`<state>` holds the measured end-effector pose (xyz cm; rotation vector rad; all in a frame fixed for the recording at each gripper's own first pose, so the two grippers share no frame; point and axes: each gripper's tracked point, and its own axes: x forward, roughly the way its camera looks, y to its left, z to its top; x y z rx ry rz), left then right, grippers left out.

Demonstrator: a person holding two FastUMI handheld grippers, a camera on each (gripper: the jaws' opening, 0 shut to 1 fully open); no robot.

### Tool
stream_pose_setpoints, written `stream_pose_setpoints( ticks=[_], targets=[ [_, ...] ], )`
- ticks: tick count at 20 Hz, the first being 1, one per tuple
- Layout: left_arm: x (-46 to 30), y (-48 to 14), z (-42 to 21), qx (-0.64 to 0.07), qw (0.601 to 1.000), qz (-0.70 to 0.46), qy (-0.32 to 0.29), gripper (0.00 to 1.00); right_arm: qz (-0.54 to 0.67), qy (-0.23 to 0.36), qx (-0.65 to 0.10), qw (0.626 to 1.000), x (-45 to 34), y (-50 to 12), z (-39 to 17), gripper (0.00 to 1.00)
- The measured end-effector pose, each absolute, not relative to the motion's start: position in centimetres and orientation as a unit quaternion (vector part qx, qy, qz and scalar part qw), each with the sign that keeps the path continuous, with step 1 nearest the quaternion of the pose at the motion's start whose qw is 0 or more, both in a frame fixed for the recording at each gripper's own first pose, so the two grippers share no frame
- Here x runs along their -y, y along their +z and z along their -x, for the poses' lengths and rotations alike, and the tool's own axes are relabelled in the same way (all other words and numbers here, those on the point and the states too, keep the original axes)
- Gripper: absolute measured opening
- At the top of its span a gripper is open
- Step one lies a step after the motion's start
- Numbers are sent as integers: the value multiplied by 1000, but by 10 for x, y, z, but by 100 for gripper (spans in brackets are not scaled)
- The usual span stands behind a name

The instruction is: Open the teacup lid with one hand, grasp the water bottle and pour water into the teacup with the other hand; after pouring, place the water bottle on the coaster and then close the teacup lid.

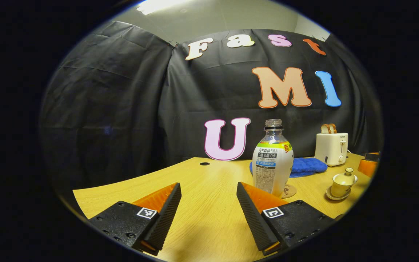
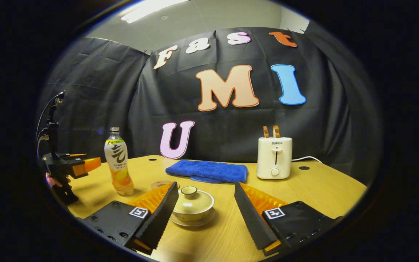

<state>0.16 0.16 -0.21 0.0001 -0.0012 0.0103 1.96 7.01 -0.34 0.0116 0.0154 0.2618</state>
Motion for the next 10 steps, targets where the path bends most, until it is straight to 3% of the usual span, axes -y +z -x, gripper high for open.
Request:
stream_pose_setpoints(
  ticks=[7,8,9,10],
  targets=[
    [-2,-2,-1,1,1000,0,5,93,-6,163,-15,986,-101,-8,-38,94],
    [-2,-2,-1,1,1000,0,5,93,-6,163,-18,986,-103,-9,-41,100],
    [-2,-2,0,1,1000,0,5,93,-5,163,-22,986,-104,-11,-43,94],
    [-2,-2,0,1,1000,0,5,93,-4,162,-26,986,-106,-9,-46,97]
  ],
)
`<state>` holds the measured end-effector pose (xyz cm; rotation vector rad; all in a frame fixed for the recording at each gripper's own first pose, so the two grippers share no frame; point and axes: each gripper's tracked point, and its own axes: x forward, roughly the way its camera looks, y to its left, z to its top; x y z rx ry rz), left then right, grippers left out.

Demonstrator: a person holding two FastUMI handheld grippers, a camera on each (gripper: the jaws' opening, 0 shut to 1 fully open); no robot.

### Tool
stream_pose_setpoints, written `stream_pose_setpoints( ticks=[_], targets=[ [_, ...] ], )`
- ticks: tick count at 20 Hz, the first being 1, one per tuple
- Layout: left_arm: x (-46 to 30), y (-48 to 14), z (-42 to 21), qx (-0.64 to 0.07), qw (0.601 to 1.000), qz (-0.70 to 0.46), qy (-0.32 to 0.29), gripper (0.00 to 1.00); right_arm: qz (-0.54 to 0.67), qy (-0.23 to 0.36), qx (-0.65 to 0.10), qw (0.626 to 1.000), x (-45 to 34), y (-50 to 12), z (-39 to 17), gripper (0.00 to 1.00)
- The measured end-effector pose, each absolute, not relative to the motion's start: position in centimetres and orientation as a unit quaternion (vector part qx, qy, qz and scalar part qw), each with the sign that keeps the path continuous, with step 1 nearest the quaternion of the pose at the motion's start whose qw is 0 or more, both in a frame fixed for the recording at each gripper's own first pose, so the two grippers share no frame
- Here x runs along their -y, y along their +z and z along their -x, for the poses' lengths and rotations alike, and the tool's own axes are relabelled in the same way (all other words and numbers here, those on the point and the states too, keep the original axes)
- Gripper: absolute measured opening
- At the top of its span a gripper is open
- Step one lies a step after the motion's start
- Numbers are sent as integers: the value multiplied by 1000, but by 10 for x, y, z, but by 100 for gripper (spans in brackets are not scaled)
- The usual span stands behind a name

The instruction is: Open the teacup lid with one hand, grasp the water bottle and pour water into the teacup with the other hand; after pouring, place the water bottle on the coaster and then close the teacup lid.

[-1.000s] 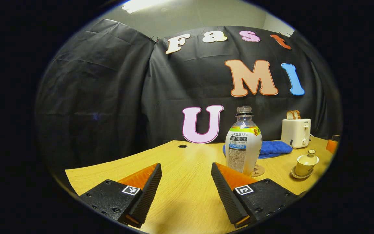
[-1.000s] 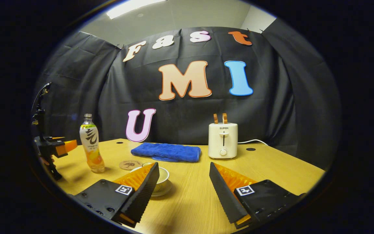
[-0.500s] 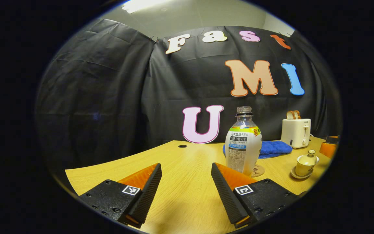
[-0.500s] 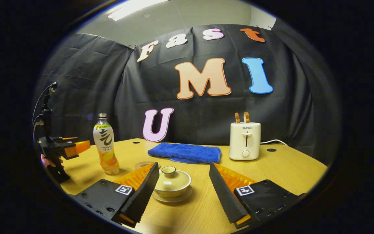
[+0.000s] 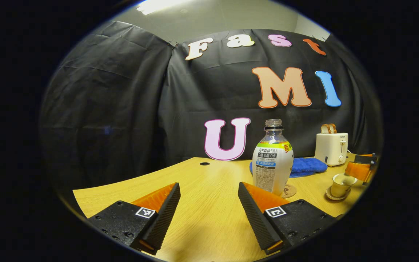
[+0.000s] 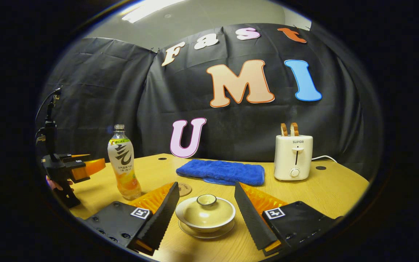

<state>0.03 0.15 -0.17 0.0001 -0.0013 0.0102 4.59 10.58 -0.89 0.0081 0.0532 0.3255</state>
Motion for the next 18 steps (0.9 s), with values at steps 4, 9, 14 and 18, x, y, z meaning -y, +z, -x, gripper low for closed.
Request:
stream_pose_setpoints(
  ticks=[4,9,14,18],
  targets=[
    [-2,-1,0,1,1000,0,5,93,2,163,-49,985,-111,-19,-53,81],
    [-1,-1,-1,0,1000,0,4,94,8,166,-86,982,-115,-30,-61,76],
    [-1,-1,-1,0,1000,0,4,93,12,164,-91,982,-115,-30,-63,48],
    [-1,-2,-1,0,1000,1,3,93,13,166,-89,982,-115,-32,-62,36]
  ],
)
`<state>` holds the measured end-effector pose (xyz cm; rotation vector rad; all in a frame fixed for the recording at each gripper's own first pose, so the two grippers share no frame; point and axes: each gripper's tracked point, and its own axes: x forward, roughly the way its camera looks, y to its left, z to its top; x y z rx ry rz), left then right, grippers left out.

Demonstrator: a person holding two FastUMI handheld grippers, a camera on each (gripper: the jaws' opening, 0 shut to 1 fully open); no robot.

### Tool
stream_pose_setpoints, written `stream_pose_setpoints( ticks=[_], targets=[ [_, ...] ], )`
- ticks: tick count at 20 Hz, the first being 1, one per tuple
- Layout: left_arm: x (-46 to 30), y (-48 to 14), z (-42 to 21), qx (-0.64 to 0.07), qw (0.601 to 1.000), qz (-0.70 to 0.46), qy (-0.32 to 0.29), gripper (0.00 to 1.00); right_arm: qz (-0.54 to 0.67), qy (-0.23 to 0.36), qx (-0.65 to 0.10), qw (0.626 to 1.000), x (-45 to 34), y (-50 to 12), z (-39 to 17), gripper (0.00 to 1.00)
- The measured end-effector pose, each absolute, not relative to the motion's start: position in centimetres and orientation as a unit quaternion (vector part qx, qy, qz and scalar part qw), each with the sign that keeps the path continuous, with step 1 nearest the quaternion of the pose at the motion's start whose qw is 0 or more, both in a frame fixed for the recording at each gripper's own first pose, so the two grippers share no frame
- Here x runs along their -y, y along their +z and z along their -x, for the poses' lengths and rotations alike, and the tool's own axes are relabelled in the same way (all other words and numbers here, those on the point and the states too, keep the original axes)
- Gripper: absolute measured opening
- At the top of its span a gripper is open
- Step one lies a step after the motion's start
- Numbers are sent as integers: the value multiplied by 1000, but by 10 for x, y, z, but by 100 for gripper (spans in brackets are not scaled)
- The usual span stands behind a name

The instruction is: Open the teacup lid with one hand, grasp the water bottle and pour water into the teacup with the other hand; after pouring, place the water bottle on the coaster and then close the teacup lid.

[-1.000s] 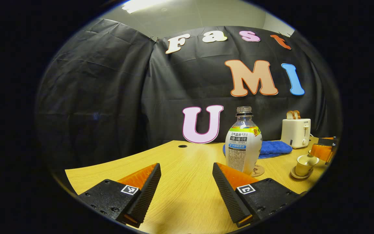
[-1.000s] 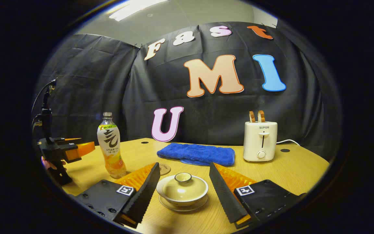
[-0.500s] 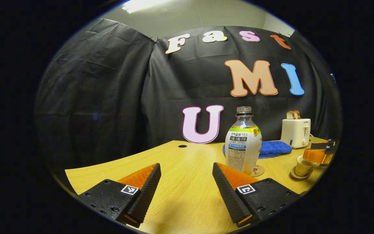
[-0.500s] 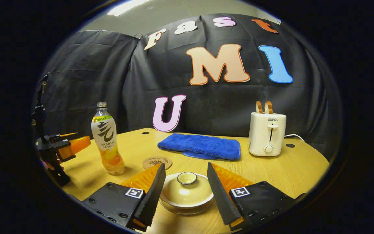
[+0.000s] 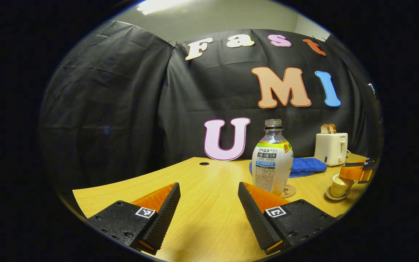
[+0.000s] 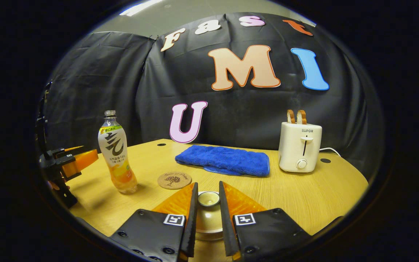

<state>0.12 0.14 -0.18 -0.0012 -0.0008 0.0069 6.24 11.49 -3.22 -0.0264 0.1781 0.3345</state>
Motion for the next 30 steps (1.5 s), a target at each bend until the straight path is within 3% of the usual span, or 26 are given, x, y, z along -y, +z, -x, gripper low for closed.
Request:
stream_pose_setpoints(
  ticks=[12,20,30],
  targets=[
    [-1,-2,0,1,1000,1,4,93,0,181,-19,983,-114,-9,-50,36],
    [2,-2,1,0,1000,2,-5,94,-4,146,-6,989,-90,-7,-39,35],
    [24,0,16,3,998,4,-67,96,-3,84,-2,996,-51,-3,-25,35]
  ],
)
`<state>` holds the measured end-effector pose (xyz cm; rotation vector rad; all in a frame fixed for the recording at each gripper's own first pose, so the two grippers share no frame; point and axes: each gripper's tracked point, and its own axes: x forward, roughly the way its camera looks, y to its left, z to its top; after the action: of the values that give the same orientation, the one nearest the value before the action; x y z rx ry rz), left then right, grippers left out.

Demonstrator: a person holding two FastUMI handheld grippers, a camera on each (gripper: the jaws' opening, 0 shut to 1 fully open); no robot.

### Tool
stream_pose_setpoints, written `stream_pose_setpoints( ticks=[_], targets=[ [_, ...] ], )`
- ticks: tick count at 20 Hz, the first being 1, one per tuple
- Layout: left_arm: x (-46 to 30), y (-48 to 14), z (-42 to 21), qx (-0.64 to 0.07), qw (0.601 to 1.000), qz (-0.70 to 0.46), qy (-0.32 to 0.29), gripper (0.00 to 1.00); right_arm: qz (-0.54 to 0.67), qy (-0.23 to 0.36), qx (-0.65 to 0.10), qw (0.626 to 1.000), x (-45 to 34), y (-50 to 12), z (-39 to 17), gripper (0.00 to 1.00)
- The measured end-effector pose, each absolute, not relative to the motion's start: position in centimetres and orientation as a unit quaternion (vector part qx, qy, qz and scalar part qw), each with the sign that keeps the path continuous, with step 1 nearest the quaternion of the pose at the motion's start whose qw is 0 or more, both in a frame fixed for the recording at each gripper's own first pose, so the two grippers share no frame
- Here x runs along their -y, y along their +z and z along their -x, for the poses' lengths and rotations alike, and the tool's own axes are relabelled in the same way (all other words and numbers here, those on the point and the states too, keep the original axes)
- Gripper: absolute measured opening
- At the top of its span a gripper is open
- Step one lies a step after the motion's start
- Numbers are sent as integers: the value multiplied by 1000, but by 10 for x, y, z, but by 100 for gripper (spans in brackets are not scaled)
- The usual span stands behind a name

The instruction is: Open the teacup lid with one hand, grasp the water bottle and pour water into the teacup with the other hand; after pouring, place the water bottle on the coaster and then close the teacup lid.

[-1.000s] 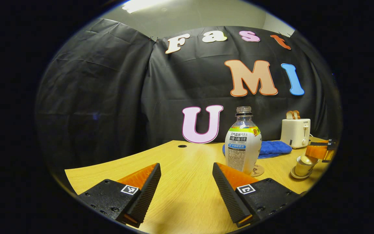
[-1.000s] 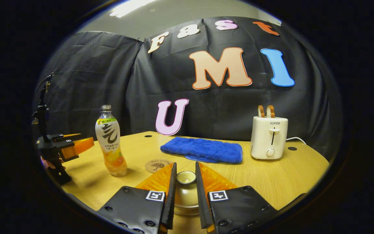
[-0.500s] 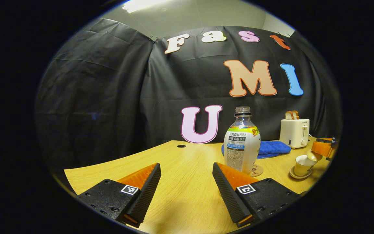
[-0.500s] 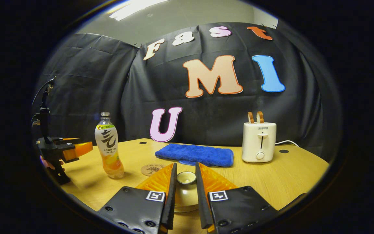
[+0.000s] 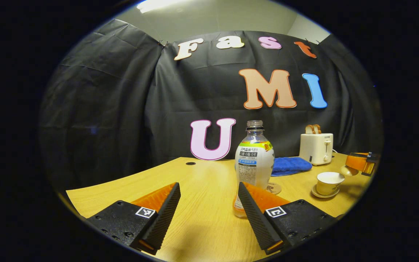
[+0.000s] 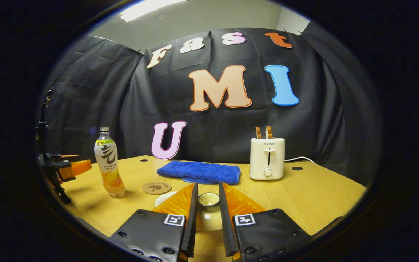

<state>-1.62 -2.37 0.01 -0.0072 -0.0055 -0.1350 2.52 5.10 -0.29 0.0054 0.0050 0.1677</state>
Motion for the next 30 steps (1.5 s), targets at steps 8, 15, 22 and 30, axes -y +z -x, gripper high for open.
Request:
stream_pose_setpoints(
  ticks=[8,15,22,30],
  targets=[
    [66,1,30,5,983,6,-182,94,-2,66,-2,998,-42,-2,-24,35],
    [86,-3,14,-4,977,5,-212,93,-1,53,-1,999,-33,-1,-19,35],
    [102,-17,-20,-48,977,-8,-206,94,-1,47,-1,999,-23,-1,-14,35],
    [110,-19,-44,-54,981,-7,-184,93,-1,50,-2,999,-23,1,-12,36]
  ],
)
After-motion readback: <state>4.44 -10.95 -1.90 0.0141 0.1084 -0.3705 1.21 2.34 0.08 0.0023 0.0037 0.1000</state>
